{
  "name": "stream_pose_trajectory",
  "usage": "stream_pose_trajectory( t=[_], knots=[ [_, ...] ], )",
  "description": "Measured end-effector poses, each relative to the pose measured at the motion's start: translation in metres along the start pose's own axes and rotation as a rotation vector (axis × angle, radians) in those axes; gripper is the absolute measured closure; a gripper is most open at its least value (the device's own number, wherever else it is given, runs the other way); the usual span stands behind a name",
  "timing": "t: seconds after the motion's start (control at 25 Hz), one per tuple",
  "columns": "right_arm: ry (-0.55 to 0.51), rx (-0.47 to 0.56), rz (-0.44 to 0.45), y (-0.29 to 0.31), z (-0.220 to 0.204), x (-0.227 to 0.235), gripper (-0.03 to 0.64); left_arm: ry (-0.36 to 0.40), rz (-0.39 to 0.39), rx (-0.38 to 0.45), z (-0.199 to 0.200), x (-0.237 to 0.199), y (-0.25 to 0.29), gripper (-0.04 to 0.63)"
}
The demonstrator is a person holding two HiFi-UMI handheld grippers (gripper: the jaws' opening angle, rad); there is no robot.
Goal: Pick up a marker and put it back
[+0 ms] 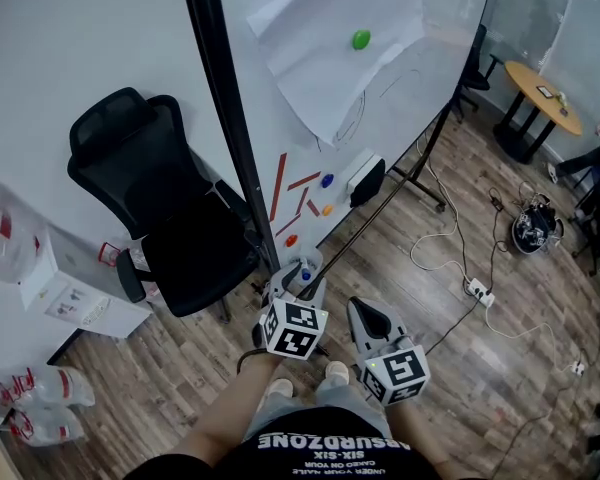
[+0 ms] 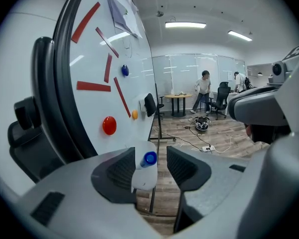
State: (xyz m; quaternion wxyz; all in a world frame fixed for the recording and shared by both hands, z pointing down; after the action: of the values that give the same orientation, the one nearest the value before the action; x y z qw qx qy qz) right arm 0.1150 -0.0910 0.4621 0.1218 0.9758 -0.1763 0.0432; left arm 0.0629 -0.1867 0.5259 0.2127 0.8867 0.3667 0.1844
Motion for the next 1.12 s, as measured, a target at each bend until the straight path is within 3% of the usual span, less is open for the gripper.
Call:
stream_pose_trajectory(
  t=[0.4, 0.6, 1.12],
  knots=[
    [0.011, -0.005, 0.004, 0.002, -0.003, -0.002, 0.620, 0.016, -0.006, -0.035, -0.006, 0.001, 0.006, 0.425],
    [0.013, -0.005, -0.002, 0.000, -0.004, -0.002, 0.620, 0.022, 0.001, -0.032, -0.006, 0.000, 0.007, 0.480],
    [0.020, -0.002, -0.001, -0.002, -0.003, -0.005, 0.620, 0.029, 0.032, -0.024, -0.004, -0.009, 0.003, 0.514]
  ],
)
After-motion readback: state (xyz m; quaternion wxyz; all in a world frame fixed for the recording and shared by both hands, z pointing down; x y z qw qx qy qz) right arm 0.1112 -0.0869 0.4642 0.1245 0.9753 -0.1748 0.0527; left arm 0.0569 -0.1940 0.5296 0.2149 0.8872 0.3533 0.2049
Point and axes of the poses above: the fingertips, and each gripper's own axes: y forward along the fingers, x to its right, z out of its top, the point moved 2 cm from there along -y, backward along the fingers, and after that the axes turned 5 degrees about z, right-handed, at the moved point
